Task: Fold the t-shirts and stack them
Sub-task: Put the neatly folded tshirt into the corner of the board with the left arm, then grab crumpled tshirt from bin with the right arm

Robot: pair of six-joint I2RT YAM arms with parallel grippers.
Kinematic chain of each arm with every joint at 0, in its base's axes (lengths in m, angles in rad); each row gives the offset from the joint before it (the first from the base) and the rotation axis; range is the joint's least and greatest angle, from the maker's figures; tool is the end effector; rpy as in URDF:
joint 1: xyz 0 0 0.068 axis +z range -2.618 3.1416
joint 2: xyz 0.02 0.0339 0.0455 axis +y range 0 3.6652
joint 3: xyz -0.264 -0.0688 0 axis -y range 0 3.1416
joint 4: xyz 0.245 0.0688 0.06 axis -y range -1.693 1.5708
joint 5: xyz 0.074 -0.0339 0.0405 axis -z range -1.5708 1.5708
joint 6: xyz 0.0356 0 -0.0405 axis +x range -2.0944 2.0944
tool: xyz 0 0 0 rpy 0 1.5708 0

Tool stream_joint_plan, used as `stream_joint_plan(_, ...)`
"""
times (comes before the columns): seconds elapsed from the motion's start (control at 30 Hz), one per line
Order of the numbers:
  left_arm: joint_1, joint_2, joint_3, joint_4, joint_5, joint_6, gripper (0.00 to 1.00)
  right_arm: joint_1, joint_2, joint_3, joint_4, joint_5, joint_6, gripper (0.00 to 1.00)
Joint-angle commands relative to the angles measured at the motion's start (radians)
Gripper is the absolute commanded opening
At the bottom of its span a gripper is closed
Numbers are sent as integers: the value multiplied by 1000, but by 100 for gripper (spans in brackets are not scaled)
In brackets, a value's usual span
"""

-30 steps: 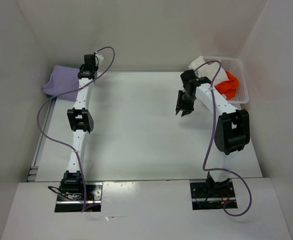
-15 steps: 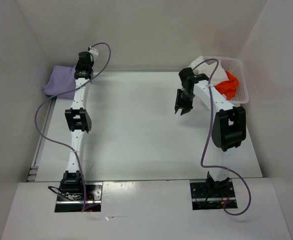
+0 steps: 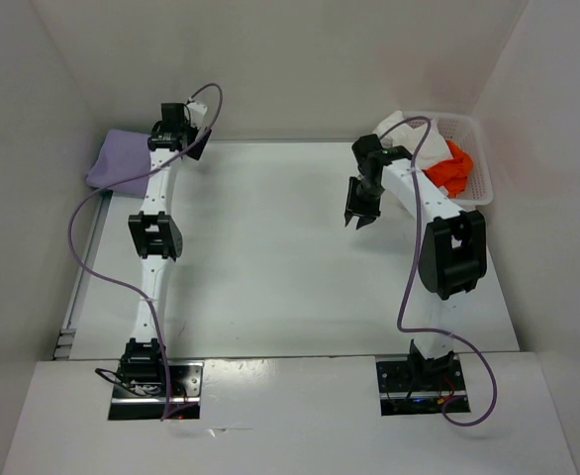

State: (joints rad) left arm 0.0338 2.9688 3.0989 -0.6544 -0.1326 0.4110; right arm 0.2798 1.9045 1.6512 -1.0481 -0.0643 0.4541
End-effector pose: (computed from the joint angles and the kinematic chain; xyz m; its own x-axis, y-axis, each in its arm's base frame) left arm 0.6093 0.0253 0.1955 -0.5177 0.3787 -0.7671 0.0643 0.9114 0.4065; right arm 0.3721 0.1093 0.2540 -0.9607 0.1794 -0.2120 0.1440 0.9744 0.1724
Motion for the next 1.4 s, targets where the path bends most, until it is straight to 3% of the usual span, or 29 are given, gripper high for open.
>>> stream_joint_plan(0.0,2,-219,35,-76,166,-103,99,12,-71,45,11,14,-8,40)
stream_joint_plan(0.2,11,-452,35,-165,376,-152,99,-89,-188,166,11,101,-31,44)
stream_joint_plan(0.33,-12,-583,35,-263,586,-175,99,-212,-184,298,-15,165,-67,59)
stream_joint_plan(0.37,-24,-623,35,-286,615,-147,99,-235,-164,365,-26,175,-68,68)
stream_joint_plan(0.47,-153,-663,35,-422,676,-46,99,-309,-62,450,-35,225,-89,73)
stream_joint_plan(0.57,-336,-625,35,-623,685,153,99,-359,83,631,-53,259,-100,76)
stream_joint_plan(0.63,-435,-614,-21,-649,673,167,99,-401,196,709,-62,259,-100,76)
stream_joint_plan(0.7,-463,-584,-55,-649,793,144,99,-424,267,821,-62,250,-100,76)
stream_joint_plan(0.8,-472,-507,23,-640,869,111,99,-455,392,944,-36,216,-111,76)
stream_joint_plan(0.93,-552,-446,38,-645,867,146,99,-455,520,1076,13,227,-130,76)
stream_joint_plan(1.23,-614,-337,38,-645,896,137,99,-455,737,1217,119,274,-149,77)
stream_joint_plan(1.37,-626,-327,38,-645,854,127,99,-464,812,1243,138,249,-149,69)
